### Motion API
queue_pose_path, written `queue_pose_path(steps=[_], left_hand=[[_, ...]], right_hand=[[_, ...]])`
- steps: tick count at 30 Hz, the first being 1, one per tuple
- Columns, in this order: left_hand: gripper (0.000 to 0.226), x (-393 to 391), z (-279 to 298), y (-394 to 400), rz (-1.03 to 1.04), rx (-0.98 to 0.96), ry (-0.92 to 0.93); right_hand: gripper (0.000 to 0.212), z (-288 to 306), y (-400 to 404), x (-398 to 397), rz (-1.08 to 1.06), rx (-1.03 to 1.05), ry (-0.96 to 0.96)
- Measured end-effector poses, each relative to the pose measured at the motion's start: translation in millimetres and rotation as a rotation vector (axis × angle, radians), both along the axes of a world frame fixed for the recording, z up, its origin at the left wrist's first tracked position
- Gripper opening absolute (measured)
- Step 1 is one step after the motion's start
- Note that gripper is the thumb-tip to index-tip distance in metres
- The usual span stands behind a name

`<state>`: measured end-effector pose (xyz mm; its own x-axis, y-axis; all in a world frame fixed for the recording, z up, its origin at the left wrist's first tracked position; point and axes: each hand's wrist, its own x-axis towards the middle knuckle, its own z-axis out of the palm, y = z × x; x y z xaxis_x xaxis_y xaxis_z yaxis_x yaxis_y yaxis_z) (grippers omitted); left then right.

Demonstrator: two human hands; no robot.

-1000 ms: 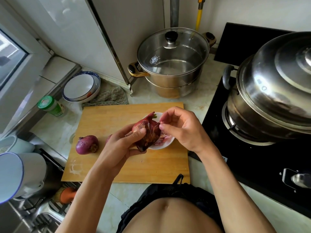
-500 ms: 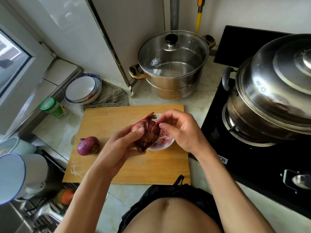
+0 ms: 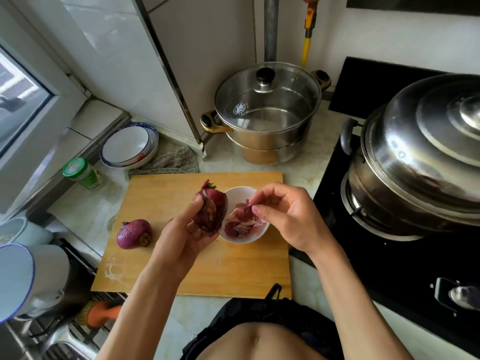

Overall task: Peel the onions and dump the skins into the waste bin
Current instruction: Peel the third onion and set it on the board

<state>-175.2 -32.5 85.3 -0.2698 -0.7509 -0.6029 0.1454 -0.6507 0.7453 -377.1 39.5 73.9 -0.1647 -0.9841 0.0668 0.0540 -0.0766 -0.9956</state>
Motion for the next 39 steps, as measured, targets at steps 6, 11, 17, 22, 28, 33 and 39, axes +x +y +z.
queue_pose_path(steps=[6,11,17,22,28,33,39], left_hand=[[0.047,0,-2,0,0.039,0.023,0.106],[0.045,-2,-1,6,0.024,0.035,0.169],[0.043,-3,-2,2,-0.040,0.008,0.205],[0.029,0,-8,3,-0.095,-0.050,0.186],[0.050,5,-14,-1,-0.269,-0.193,0.122],[0.049,5,-13,1,-0.250,-0.224,0.084],[0.056,5,-16,4,-0.195,-0.262,0.051]], right_hand=[[0.016,-16,-9,2,-0.281,0.119,0.167],[0.013,-34,-13,11,-0.339,0.224,0.336],[0.010,-35,-19,19,-0.267,0.224,0.358],[0.025,-17,-17,26,-0.211,0.132,0.119],[0.012,-12,-17,23,-0.196,0.161,0.119],[0.015,-12,-16,24,-0.187,0.177,0.151],[0.018,-9,-14,28,-0.231,0.164,0.301]])
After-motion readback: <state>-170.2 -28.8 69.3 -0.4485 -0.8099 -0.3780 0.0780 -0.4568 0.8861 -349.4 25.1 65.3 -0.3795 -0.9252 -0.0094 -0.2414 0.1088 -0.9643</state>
